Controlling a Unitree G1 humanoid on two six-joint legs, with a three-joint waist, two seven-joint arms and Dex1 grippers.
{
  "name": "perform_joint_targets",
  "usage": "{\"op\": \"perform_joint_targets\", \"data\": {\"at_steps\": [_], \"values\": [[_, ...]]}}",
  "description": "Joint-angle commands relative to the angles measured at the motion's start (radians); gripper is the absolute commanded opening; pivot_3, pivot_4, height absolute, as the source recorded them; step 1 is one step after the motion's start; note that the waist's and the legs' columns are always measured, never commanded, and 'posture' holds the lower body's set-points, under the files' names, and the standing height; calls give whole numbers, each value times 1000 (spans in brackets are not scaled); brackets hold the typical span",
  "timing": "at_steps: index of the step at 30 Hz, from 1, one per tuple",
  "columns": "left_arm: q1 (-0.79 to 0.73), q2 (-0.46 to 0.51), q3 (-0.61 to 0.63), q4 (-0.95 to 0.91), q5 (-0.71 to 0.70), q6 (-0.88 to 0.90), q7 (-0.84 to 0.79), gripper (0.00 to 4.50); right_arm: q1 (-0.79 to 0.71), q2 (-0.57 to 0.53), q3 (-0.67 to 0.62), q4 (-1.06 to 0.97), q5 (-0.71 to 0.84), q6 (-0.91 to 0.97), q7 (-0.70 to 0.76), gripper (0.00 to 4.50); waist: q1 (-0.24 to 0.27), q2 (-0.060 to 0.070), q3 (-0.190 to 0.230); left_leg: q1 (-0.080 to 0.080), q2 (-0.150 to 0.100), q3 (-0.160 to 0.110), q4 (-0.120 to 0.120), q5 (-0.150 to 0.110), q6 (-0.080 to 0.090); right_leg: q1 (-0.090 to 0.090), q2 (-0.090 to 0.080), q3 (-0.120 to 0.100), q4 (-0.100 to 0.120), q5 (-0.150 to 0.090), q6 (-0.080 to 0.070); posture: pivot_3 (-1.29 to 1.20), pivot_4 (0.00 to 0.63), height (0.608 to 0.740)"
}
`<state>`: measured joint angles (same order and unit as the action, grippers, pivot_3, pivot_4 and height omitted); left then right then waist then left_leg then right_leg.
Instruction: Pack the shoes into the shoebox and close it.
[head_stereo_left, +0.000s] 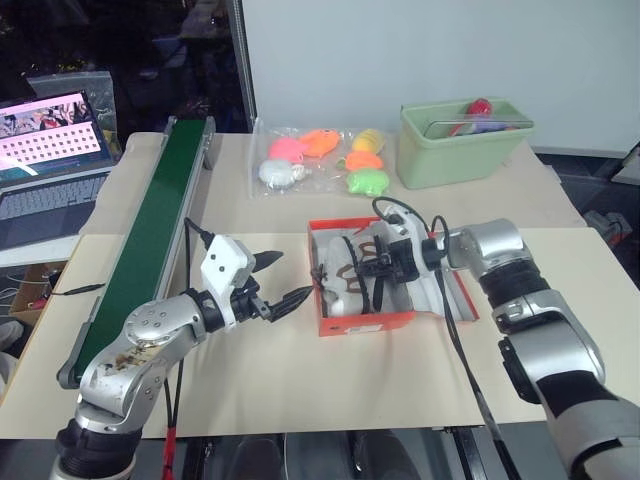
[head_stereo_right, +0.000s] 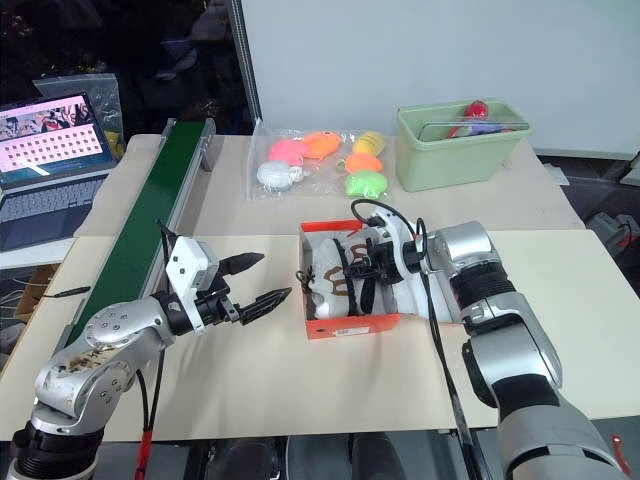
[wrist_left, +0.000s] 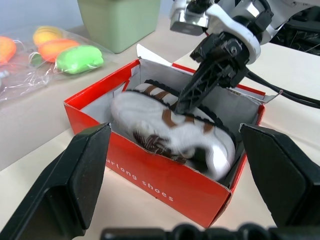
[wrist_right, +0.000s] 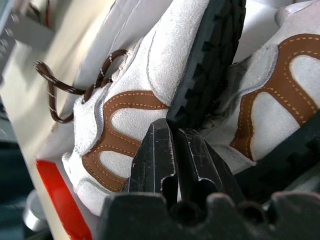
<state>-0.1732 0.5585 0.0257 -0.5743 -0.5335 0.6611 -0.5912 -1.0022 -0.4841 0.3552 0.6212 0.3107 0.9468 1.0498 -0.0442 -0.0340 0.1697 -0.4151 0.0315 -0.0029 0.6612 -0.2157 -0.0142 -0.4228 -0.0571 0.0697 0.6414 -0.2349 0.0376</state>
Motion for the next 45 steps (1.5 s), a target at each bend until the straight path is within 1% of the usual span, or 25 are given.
{"op": "perform_joint_targets", "data": {"at_steps": [1,5,9,11,12,13,14,20,23,26,29,31,32,33,34,36,37,38,40,42,43,45], "values": [[-8,9,30,-23,-10,-2,8,4388,49,14,75,-69,-96,-49,-30,0,-1,0,0,1,0,0,0,0,0,0,0,0,0,0,0,0,150,729],[-4,11,28,-25,-9,-2,10,4388,76,15,82,-132,-123,-40,-27,0,0,-1,-1,4,0,0,0,0,0,3,0,0,1,0,0,0,150,729],[-6,12,24,-23,-7,-4,12,4388,72,43,8,-121,-121,-7,-95,0,-3,-1,-1,5,0,0,0,0,0,3,0,0,1,0,0,0,150,729],[-8,13,24,-20,-11,-6,7,4500,58,51,-39,-120,-97,39,-108,789,-4,-1,-1,5,0,0,0,0,0,3,0,1,2,0,0,0,150,729],[-8,13,23,-19,-12,-7,3,4500,54,53,-59,-128,-87,61,-114,1004,-2,-1,-1,5,0,0,0,0,0,3,0,1,2,0,0,0,150,729],[-9,14,21,-17,-14,-9,-2,4500,53,52,-70,-143,-82,74,-114,1312,-1,-1,-1,5,0,0,0,0,0,3,0,1,3,0,0,0,150,729],[-6,15,16,-13,-13,-15,-12,4500,51,50,-81,-165,-75,93,-118,1723,0,-1,-1,5,0,0,0,0,0,3,0,1,3,0,0,0,150,729],[7,22,-11,23,8,-56,-69,4500,51,7,-139,-330,2,188,-81,3752,1,0,0,0,0,0,0,0,0,-1,0,0,2,0,0,0,150,729],[3,41,-23,61,24,-104,-130,4500,61,-36,-190,-457,77,248,-47,3752,3,0,0,-1,0,0,0,0,0,-2,0,0,1,0,0,0,150,729],[-4,54,-30,104,42,-168,-189,4500,78,-62,-236,-536,137,280,-40,3752,3,0,0,-1,0,0,0,0,0,-1,0,0,0,0,0,0,150,729],[-15,83,-43,174,75,-267,-284,4500,148,-108,-344,-652,231,277,-9,3752,4,0,0,-1,0,0,0,0,0,-1,0,0,0,0,0,0,150,729],[-28,87,-47,206,84,-305,-314,4500,233,-162,-386,-730,258,221,19,3752,10,0,0,-1,0,0,0,0,0,-1,0,0,0,-1,0,0,150,729],[-37,87,-49,219,85,-314,-325,4500,293,-188,-426,-777,274,189,31,3752,17,0,0,-1,0,0,0,0,0,-1,0,0,0,-1,0,0,150,729],[-51,88,-53,236,88,-323,-338,4500,400,-227,-498,-837,295,162,50,3752,23,0,0,-1,0,0,0,0,0,-1,0,-1,-2,-1,0,0,150,729],[-59,87,-57,244,91,-328,-346,4500,476,-255,-550,-875,313,144,61,3752,31,0,0,-2,0,0,0,0,0,-1,-1,0,-2,-1,1,0,150,729],[-76,86,-63,271,99,-340,-362,4500,732,-302,-702,-964,323,90,92,3752,42,0,0,-3,-1,0,0,0,0,0,-1,-1,-2,-2,2,0,150,729],[-80,85,-66,282,104,-347,-368,4500,824,-314,-751,-1000,328,86,88,3752,48,0,0,-4,-2,0,0,0,1,-1,-2,-1,-2,-2,2,0,150,729],[-82,83,-68,288,108,-352,-370,4500,882,-318,-786,-1029,342,92,76,3752,50,0,0,-4,-2,-1,0,-1,1,-1,-1,-1,-3,-2,2,0,150,729],[-82,82,-70,290,108,-354,-376,4500,941,-309,-833,-1069,374,102,39,3752,32,0,0,-3,-2,1,0,-1,1,-1,-2,1,-1,-2,2,0,150,729],[-86,80,-72,294,106,-354,-381,4500,978,-278,-870,-1101,388,112,-33,3246,11,0,0,2,0,4,1,-1,1,2,-1,4,0,-2,3,0,150,729],[-88,80,-73,296,107,-354,-384,4500,1002,-261,-874,-1124,389,108,-61,3092,3,0,0,4,1,4,1,0,1,3,0,4,0,-3,5,0,150,729],[-91,78,-75,301,108,-355,-388,4500,1040,-235,-858,-1155,385,101,-111,2389,0,0,0,9,2,3,1,0,0,7,2,3,1,-5,7,0,150,729]]}}
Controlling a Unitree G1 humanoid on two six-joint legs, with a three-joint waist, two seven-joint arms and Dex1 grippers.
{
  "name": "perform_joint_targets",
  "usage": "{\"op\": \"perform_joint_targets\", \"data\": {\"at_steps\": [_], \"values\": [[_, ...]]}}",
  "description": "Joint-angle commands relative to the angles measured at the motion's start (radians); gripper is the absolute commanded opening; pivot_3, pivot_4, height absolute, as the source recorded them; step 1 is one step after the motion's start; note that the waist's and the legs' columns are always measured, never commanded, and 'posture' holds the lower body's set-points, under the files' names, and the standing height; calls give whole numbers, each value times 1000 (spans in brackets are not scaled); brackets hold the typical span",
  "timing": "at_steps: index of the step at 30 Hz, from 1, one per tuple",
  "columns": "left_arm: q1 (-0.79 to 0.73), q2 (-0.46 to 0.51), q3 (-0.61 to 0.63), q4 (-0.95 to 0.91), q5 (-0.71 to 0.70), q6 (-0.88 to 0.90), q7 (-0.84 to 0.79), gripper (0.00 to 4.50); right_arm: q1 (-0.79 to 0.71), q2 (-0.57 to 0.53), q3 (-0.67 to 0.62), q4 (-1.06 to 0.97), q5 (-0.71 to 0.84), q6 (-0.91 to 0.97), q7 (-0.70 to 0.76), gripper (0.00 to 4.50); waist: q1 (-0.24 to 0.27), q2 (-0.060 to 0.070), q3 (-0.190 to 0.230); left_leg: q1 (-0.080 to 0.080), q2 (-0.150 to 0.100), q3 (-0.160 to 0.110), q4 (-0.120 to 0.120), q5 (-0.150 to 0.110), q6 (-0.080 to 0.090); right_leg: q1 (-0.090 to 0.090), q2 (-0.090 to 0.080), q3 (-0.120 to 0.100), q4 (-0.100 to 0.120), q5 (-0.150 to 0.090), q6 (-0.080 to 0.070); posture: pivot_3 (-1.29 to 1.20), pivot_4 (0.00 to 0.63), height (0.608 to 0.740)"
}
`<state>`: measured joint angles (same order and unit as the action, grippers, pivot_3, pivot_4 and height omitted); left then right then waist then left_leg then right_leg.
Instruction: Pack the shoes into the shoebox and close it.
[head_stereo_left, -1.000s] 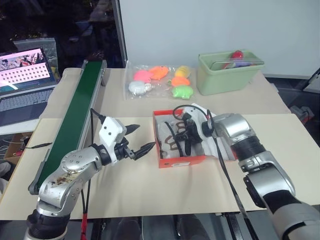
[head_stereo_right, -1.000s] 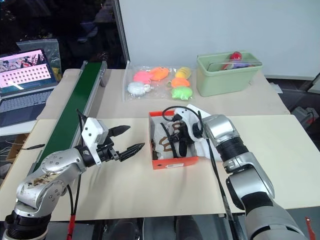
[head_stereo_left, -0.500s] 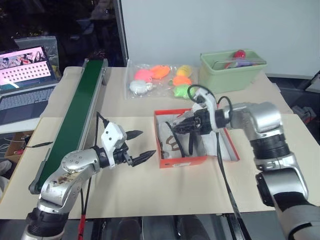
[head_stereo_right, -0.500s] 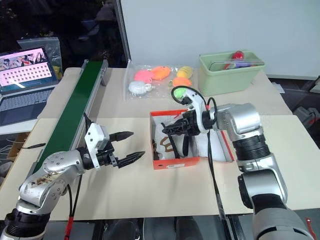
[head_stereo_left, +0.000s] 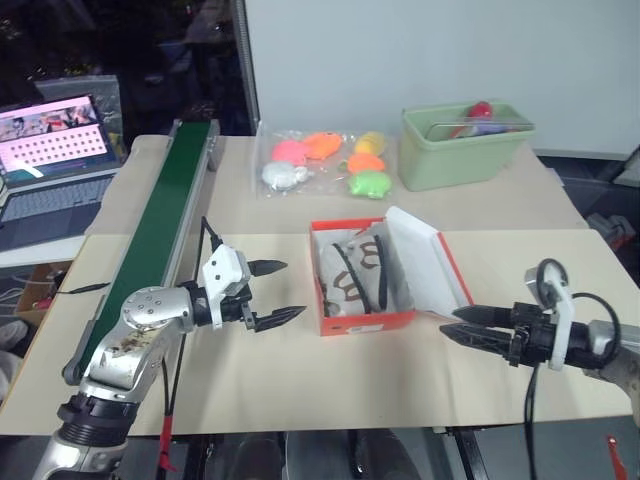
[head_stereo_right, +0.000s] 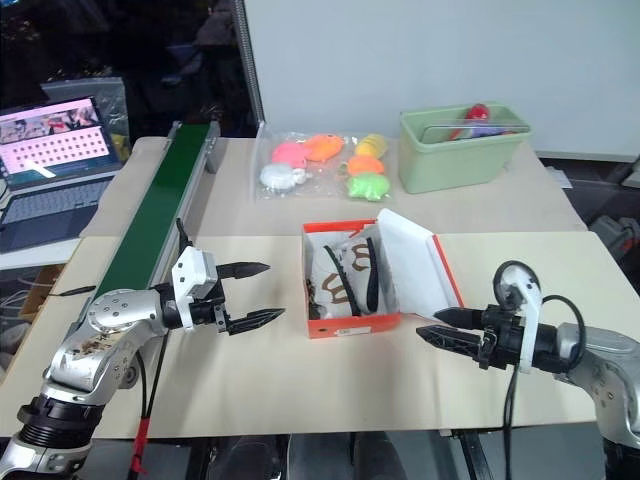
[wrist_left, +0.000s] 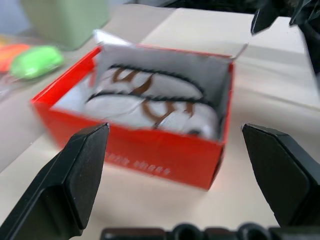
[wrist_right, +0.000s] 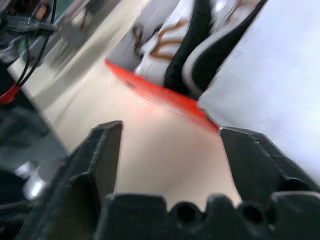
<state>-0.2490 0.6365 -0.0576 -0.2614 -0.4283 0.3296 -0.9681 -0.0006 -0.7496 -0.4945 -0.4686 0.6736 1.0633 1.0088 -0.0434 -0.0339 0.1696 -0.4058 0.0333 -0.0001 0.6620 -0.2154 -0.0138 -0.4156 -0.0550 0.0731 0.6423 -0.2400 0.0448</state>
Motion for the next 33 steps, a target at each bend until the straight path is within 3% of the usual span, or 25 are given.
{"op": "perform_joint_targets", "data": {"at_steps": [1,7,12,22,26,29,33], "values": [[-18,-1,6,-8,3,-23,-13,4500,63,61,36,-70,-6,-26,-116,2045,0,0,0,2,1,0,0,0,0,2,1,0,0,0,0,0,150,729],[-24,-3,0,-6,3,-18,-20,4500,97,183,196,-9,-107,-82,-299,76,1,0,0,0,-1,0,0,0,0,2,0,1,-1,-1,0,0,150,729],[-34,-2,1,3,7,-17,-22,4500,10,280,223,200,-226,-181,-485,14,3,0,0,-2,-2,0,0,0,0,0,-2,0,-1,-2,0,0,150,729],[-49,-3,9,13,9,-13,-19,4500,-83,393,193,462,-312,-337,-680,14,-3,-1,-1,-3,-2,0,0,0,0,-2,-2,0,0,2,-5,0,150,729],[-55,-5,5,18,13,-15,-20,4500,-164,526,70,560,-236,-391,-806,14,-4,-2,-1,5,-1,0,0,0,0,8,-1,0,-2,0,-1,0,150,729],[-61,-9,2,19,16,-14,-19,4500,-253,677,-118,601,-36,-462,-904,14,-3,-2,-1,11,-1,0,0,0,0,13,-2,0,-2,-1,1,0,150,729],[-59,-10,2,15,18,-13,-18,4500,-299,770,-197,591,90,-507,-936,14,-3,-2,-1,9,-1,-1,-1,0,0,11,-1,0,-2,-1,1,0,150,729]]}}
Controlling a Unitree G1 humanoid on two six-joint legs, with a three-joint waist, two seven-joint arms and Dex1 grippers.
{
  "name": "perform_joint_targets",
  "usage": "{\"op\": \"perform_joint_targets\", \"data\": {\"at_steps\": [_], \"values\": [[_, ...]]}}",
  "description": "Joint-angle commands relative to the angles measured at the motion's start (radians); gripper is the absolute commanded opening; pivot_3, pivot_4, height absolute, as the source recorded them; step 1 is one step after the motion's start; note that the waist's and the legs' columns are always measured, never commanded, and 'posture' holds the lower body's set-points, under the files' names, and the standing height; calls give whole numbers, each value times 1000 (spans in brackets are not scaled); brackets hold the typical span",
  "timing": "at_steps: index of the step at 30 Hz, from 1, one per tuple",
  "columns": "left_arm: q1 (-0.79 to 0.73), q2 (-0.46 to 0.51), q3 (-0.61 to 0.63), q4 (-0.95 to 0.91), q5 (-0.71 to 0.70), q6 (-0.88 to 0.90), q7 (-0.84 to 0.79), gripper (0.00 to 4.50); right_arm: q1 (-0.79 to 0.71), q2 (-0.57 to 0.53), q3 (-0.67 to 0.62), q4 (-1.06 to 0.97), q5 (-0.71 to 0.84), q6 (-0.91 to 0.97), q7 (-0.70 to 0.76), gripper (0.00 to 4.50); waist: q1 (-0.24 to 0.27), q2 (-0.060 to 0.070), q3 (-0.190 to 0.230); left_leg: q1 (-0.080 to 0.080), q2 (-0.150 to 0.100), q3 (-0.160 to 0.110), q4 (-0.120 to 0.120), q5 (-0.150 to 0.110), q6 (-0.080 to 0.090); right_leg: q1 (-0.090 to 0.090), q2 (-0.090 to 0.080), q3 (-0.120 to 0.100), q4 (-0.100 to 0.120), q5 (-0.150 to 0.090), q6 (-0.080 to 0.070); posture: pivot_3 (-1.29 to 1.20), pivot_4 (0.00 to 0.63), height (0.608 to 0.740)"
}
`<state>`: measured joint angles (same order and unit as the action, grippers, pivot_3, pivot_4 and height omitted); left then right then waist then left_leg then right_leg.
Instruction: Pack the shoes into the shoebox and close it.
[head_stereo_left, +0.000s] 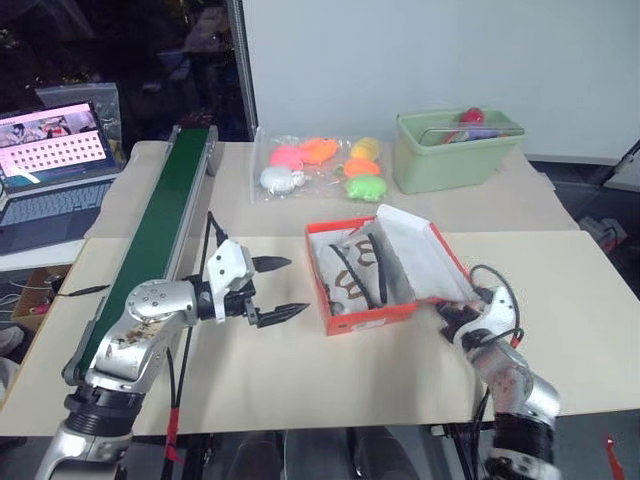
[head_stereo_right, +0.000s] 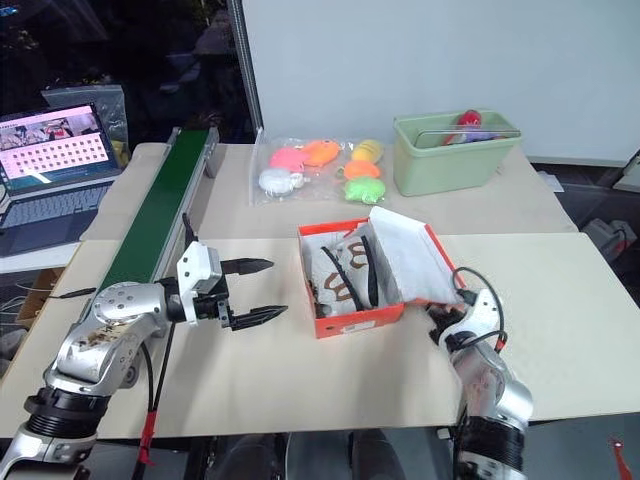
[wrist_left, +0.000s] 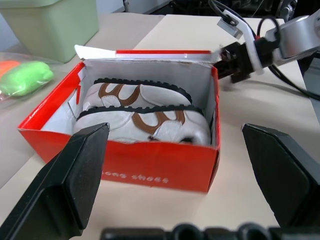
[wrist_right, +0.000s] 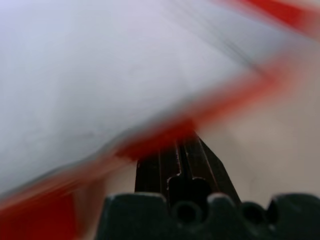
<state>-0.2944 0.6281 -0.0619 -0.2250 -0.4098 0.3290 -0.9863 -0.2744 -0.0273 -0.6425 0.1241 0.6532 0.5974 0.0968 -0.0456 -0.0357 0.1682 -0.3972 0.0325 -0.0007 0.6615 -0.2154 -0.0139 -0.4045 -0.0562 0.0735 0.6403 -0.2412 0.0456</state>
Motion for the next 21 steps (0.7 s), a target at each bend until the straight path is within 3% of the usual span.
{"op": "perform_joint_targets", "data": {"at_steps": [1,7,13,18,21], "values": [[-11,-2,6,-25,0,-11,1,4500,-38,64,-64,-5,145,-53,-25,14,-7,0,0,0,0,0,0,0,0,0,0,0,0,0,-1,0,150,729],[-5,-1,13,-40,-1,0,12,4500,-63,64,-54,-39,272,-55,57,14,-23,3,2,-3,0,-1,-4,0,0,-5,0,0,1,3,-7,0,150,729],[2,2,20,-52,-2,10,29,4500,-56,-49,91,-172,232,-61,206,14,-22,4,2,-11,-1,0,-3,0,0,-14,-1,0,3,3,-7,0,150,729],[22,4,26,-85,-10,34,49,4500,-37,-219,249,-349,192,-20,336,14,-22,5,2,-14,0,0,-3,0,0,-18,0,0,5,3,-7,0,150,729],[37,10,39,-109,-19,56,61,4500,-46,-452,454,-539,166,87,533,14,-20,6,3,-14,-1,-1,-3,0,0,-18,-1,0,5,3,-7,0,150,729]]}}
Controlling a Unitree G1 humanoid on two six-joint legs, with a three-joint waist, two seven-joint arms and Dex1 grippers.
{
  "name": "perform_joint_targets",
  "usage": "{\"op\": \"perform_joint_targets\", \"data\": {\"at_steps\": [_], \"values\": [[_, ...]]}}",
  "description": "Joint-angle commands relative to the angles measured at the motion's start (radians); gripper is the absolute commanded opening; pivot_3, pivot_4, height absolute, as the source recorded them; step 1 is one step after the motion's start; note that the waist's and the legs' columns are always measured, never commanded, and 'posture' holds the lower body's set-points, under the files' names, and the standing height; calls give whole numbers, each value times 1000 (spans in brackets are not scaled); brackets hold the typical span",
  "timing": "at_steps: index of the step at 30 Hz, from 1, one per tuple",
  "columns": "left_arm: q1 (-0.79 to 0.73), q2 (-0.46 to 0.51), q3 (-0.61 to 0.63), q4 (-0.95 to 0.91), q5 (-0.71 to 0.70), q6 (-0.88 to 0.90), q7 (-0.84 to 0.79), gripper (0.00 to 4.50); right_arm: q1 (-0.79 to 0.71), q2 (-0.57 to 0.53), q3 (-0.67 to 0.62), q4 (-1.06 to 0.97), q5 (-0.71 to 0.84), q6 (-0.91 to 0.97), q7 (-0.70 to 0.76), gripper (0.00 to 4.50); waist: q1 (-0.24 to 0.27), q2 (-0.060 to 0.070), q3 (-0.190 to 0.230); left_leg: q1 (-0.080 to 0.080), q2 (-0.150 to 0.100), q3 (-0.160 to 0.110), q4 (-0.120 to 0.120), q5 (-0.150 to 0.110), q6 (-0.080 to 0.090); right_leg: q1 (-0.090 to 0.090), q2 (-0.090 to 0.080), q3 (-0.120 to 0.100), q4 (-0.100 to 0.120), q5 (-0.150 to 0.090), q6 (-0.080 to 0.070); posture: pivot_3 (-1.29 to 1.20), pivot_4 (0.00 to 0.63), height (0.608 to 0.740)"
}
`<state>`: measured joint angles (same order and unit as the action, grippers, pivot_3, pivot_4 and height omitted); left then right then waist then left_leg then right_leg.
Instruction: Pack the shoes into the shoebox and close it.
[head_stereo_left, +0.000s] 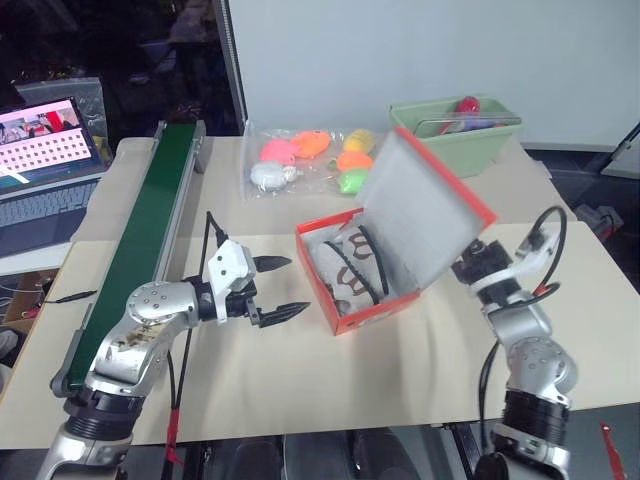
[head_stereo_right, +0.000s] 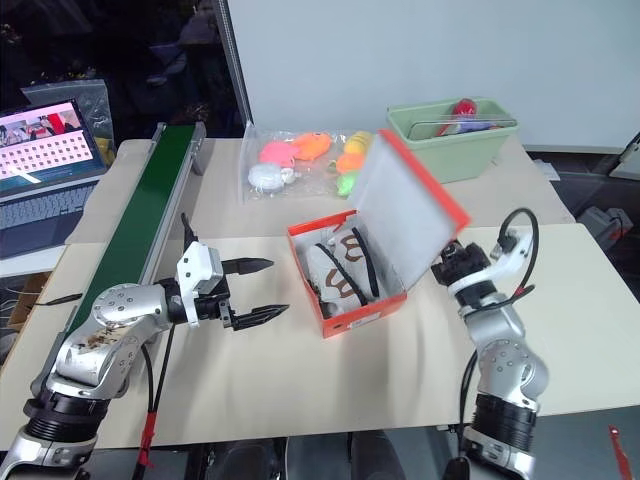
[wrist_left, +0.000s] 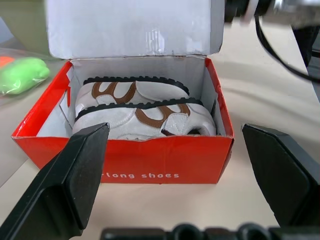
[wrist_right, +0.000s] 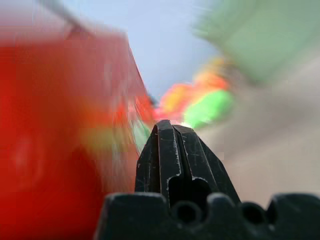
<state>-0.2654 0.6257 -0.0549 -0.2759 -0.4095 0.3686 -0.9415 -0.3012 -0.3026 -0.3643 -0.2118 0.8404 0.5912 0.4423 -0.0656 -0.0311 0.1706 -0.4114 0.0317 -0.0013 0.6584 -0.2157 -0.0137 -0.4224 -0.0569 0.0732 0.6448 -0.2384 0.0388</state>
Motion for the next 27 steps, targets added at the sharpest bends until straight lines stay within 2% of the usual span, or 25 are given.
{"op": "perform_joint_targets", "data": {"at_steps": [1,3,6,9,11,16,22,27], "values": [[11,14,34,-62,-21,21,18,4500,-38,-255,257,-236,-54,113,255,14,-1,1,1,-1,0,0,0,0,0,0,0,0,0,0,0,0,150,729],[10,15,35,-64,-21,27,21,4500,-66,-354,371,-247,-115,125,327,14,-2,0,0,0,0,0,1,0,0,1,0,0,-1,0,0,0,150,729],[6,15,36,-64,-22,31,22,4500,-142,-370,489,-190,-206,100,355,14,5,-1,0,2,1,-1,1,0,0,2,1,-2,-1,-2,3,0,150,729],[7,15,36,-70,-23,34,26,4500,-248,-293,556,-52,-295,79,321,14,8,-1,0,0,0,-1,2,0,0,1,1,-1,-1,-3,6,0,150,729],[11,15,37,-76,-23,36,29,4500,-313,-232,592,73,-375,34,295,14,8,-1,0,0,0,0,2,0,0,1,1,0,-1,0,0,0,150,729],[20,15,41,-96,-24,47,39,4500,-429,-97,589,377,-493,-62,246,14,22,-1,0,-2,0,-1,2,0,0,-1,1,-1,-1,1,-1,0,150,729],[26,22,53,-109,-28,60,47,4500,-458,-45,639,597,-620,-136,275,14,26,-1,0,-5,-1,-1,2,0,0,-2,-1,-3,-2,1,-1,0,150,729],[28,25,58,-110,-29,62,60,4500,-428,-55,701,617,-683,-98,341,14,23,-1,0,3,0,-1,2,0,0,3,0,-2,1,1,-1,0,150,729]]}}
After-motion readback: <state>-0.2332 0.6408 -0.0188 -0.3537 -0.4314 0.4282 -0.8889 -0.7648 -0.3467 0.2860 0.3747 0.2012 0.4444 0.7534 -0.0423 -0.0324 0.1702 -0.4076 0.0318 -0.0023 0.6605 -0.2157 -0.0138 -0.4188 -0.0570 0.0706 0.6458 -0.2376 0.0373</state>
